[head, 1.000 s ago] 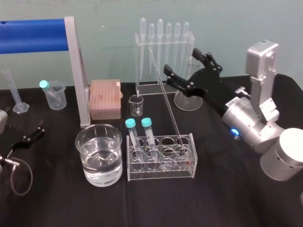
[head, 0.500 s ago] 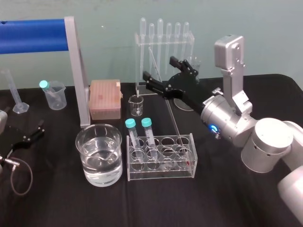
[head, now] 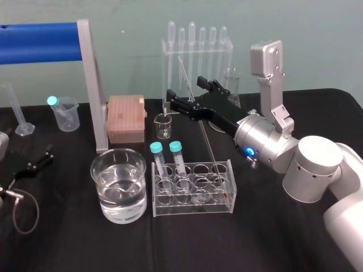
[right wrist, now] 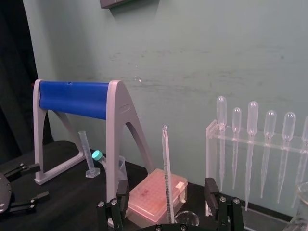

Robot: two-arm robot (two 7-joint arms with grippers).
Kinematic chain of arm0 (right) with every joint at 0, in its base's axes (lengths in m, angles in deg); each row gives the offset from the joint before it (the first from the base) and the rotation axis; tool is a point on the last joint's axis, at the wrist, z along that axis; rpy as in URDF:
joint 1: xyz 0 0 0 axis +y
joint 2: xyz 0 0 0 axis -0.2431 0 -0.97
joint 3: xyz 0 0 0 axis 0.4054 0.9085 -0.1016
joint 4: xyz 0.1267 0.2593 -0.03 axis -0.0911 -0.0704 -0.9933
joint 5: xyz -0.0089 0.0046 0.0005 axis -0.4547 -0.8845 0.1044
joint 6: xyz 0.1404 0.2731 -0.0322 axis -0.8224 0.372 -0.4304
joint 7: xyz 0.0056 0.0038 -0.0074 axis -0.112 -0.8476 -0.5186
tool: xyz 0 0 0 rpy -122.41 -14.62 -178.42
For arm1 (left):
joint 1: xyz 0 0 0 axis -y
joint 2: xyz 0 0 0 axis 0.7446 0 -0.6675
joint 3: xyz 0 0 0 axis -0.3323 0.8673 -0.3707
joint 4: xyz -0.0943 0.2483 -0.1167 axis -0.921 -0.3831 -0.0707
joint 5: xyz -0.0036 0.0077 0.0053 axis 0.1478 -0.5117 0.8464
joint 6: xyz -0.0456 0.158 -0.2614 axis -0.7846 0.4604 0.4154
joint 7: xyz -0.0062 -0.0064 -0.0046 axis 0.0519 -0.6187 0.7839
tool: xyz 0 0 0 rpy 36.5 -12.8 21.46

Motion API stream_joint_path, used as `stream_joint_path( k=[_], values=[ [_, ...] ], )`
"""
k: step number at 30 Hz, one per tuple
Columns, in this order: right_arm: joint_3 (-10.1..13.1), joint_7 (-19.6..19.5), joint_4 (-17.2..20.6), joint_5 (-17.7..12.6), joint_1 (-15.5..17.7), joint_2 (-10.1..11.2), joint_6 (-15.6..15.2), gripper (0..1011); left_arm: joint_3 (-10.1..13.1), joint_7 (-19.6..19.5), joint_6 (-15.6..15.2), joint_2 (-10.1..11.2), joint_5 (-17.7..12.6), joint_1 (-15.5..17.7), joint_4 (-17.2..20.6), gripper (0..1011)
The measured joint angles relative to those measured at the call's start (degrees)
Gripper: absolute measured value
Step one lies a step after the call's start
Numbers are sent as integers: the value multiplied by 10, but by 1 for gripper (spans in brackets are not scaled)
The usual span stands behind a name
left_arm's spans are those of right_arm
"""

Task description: Hold the thermometer with one hand and immerse one end into the beaker, then reinsert it into the test tube rack.

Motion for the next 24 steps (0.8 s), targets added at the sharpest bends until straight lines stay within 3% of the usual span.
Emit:
stream_joint_path(
  k=[10,24],
  values=[
    [14,13,-8,-13,-1,-10,-17,1003,0,0,0,0,0,0,0,1008],
    [13,17,-17,-14,-4,-11,-29,1003,0,0,0,0,0,0,0,1008]
  ],
)
